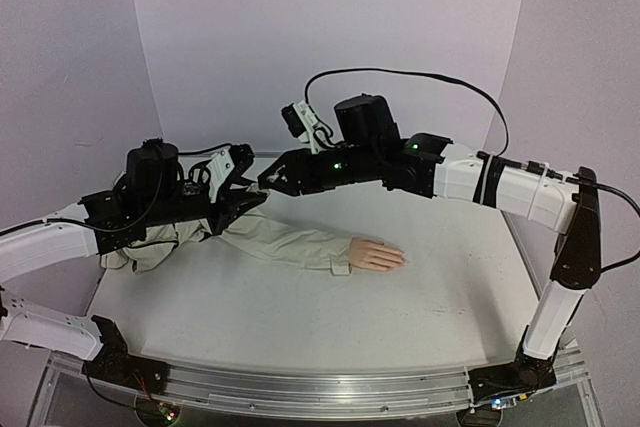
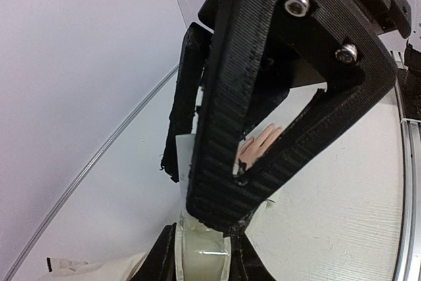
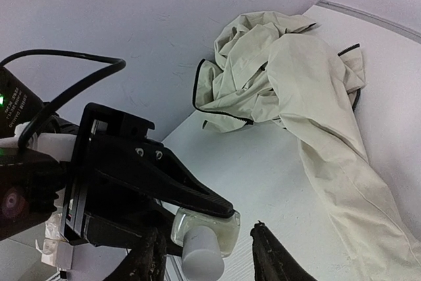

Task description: Paint the nails

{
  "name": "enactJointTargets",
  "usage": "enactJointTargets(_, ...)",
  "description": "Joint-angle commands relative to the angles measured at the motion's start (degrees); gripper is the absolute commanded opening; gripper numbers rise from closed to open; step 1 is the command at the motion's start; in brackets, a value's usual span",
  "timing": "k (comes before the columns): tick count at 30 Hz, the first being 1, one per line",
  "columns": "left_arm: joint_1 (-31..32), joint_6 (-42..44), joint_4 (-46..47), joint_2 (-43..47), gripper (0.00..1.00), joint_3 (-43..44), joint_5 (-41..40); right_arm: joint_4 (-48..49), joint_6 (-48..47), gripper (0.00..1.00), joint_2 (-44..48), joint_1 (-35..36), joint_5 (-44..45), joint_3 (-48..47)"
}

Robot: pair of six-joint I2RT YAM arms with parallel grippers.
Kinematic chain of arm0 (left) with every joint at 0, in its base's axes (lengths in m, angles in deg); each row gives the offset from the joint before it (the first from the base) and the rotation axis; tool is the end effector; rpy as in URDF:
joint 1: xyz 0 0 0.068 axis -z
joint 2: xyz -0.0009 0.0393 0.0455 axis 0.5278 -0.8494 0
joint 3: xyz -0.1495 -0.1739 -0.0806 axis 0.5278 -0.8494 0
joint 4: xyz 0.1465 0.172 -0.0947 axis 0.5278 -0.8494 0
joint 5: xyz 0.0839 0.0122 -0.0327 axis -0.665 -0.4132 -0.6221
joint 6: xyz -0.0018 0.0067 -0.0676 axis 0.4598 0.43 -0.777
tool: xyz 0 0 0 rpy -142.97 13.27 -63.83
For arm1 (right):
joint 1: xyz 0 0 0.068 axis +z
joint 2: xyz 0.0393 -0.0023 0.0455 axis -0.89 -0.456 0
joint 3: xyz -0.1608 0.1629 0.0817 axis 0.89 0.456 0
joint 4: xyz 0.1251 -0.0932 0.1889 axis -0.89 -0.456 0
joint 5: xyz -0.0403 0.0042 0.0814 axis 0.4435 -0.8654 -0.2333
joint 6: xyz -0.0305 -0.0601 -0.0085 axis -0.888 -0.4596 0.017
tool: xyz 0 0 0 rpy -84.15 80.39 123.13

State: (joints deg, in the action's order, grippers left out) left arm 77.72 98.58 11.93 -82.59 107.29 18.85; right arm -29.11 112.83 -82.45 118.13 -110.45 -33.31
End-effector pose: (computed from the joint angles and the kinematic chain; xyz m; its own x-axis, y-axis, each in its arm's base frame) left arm 0.1799 -0.2017 0.2912 0.1368 0.3670 -0.9201 0.8481 0.4366 0.3003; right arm 0.2295 0.3659 0.3546 -0.4537 0.0814 -0.8874 -0.8610 0.2166 0.4601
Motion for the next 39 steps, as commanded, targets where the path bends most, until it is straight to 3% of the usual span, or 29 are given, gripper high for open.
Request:
enactJointTargets(1,0.36,0.63,1.65,0.63,0.00,3.06,-0.13,1.79,-0.36,0.44,0.32,-0.11,-0.45,-2.15)
enactJointTargets(13,0.36,0.70,1.59,0.41,0.00,3.04,0.08,2.08,-0.49,0.36,1.91,-0.18,1.50,-1.01)
enactJointTargets(20,0.36,0.82,1.59,0.39,0.00,3.03,0.31,2.34,-0.40,0.22,2.33,-0.20,1.50,-0.55)
enactJointTargets(28,0.36,0.96,1.59,0.35,0.00,2.89,0.33,2.74,-0.49,0.00,4.00,-0.22,1.99,0.64)
enactJointTargets(39,0.39,0.87,1.54,0.23,0.00,2.97,0.67,3.89,-0.44,0.00,6.50,-0.79,0.85,3.25)
